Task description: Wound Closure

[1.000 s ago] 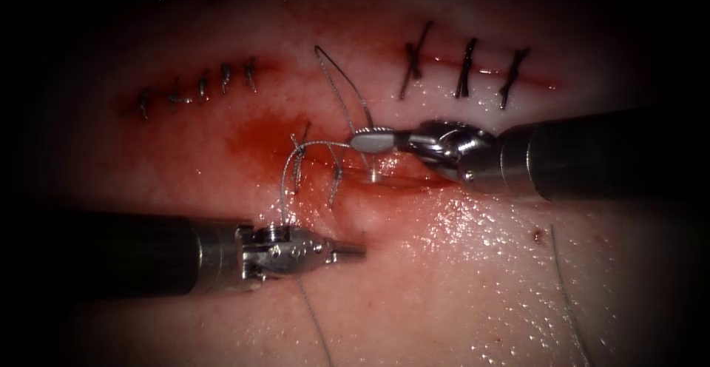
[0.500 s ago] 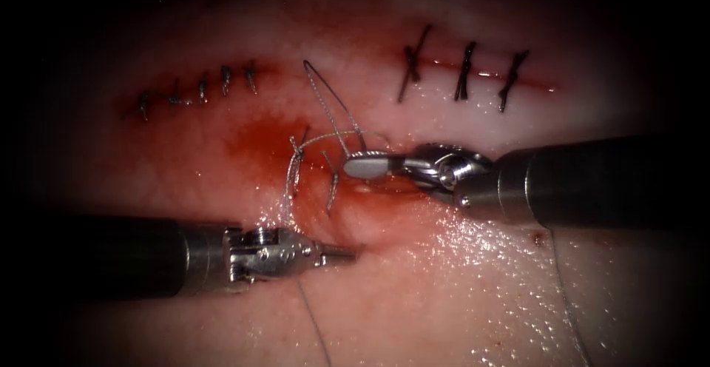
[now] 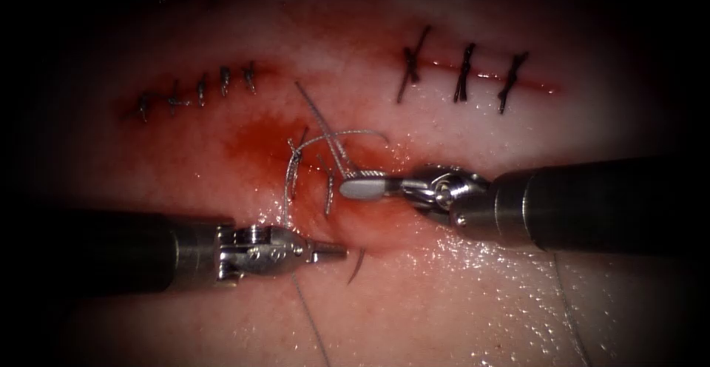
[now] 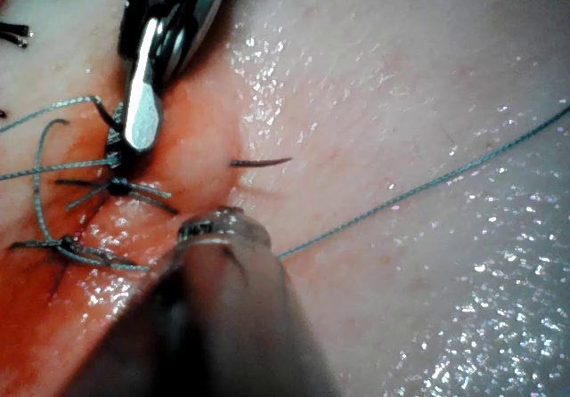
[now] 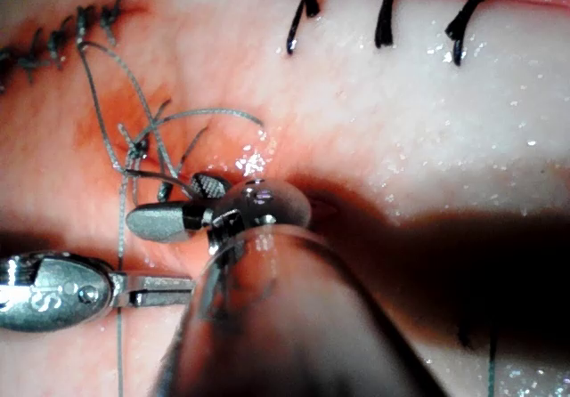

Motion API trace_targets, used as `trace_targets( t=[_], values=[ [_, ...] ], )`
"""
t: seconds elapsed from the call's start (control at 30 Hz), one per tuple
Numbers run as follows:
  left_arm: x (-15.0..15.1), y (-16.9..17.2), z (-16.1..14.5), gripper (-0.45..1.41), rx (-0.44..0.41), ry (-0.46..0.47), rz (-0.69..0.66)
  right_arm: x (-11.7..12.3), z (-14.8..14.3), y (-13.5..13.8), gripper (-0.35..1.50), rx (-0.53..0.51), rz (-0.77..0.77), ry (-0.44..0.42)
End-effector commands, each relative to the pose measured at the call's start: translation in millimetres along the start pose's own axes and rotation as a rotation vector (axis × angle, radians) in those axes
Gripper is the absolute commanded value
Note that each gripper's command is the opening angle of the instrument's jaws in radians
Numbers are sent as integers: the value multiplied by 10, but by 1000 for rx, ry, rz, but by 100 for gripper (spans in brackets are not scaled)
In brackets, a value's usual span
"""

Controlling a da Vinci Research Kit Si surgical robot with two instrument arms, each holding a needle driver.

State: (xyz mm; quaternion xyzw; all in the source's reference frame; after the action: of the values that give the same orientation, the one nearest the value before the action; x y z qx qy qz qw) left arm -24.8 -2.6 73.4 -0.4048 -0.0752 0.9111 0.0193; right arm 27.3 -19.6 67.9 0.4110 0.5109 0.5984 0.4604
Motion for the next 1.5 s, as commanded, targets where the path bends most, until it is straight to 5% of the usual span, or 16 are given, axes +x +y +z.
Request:
trace_targets(
  t=[0.03,0.2,0.4,0.43,0.57,0.83,0.93,1.2,1.3,1.33,1.5],
  values=[
    [1,7,7,7,-4,32,27,0,5,11,133,11,-18,46],
    [7,5,6,10,11,148,151,20,-14,22,138,10,-28,87],
    [13,2,11,20,8,247,324,42,-50,24,114,-10,-51,101],
    [15,2,12,36,9,265,343,48,-56,23,116,-15,-58,106],
    [17,-3,12,54,11,324,377,69,-76,19,118,-31,-86,119],
    [20,-14,19,56,28,359,390,74,-88,27,114,-23,-92,118],
    [20,-16,24,32,28,359,394,73,-86,29,114,-23,-95,119],
    [21,-22,36,12,-8,371,391,69,-85,32,109,-20,-99,121],
    [23,-23,38,-21,-54,399,348,69,-84,33,109,-20,-107,122],
    [24,-23,38,-42,-81,410,305,69,-84,33,108,-21,-125,122],
    [25,-21,37,-45,-168,433,147,74,-85,36,99,-39,-403,113]
  ],
)
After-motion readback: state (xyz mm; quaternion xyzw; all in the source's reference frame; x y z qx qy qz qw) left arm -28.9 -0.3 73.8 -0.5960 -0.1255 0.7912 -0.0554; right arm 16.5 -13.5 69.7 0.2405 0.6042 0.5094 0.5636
